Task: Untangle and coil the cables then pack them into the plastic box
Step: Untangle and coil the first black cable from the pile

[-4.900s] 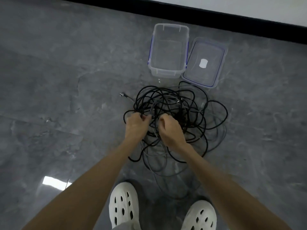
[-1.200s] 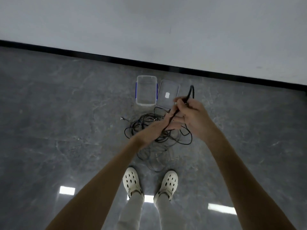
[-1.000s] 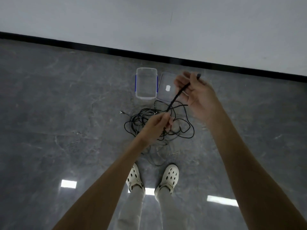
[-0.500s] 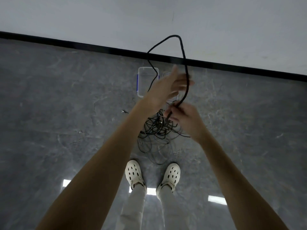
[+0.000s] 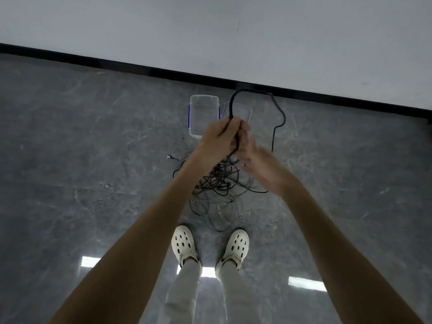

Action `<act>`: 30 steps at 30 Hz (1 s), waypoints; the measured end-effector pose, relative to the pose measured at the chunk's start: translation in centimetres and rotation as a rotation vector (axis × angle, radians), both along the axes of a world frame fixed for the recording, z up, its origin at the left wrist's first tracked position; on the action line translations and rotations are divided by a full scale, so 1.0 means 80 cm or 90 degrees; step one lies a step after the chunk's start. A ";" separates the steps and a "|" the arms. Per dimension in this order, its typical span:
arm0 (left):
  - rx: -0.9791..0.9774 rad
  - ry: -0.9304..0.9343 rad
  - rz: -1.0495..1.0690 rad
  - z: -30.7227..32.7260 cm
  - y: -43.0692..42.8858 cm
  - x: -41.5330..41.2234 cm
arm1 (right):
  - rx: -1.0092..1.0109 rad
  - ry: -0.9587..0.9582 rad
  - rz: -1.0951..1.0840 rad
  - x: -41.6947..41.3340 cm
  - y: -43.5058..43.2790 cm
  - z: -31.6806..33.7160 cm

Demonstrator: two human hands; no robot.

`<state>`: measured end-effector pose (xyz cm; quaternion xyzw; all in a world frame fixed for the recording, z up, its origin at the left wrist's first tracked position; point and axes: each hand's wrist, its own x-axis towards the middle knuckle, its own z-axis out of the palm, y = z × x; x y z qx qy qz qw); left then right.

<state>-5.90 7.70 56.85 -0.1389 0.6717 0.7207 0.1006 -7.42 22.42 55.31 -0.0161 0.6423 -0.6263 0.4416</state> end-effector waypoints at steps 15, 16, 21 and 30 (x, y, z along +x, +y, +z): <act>-0.039 -0.033 -0.219 -0.040 -0.001 0.040 | -0.003 0.170 -0.233 -0.023 -0.011 0.072; -0.065 -0.017 -0.234 -0.047 0.001 0.045 | -0.032 0.164 -0.244 -0.028 -0.013 0.079; -0.163 0.042 -0.122 -0.047 0.007 0.031 | -0.181 0.115 -0.272 -0.037 -0.016 0.084; 0.030 0.013 -0.066 0.005 -0.010 -0.013 | 0.096 0.168 0.055 0.021 -0.008 -0.025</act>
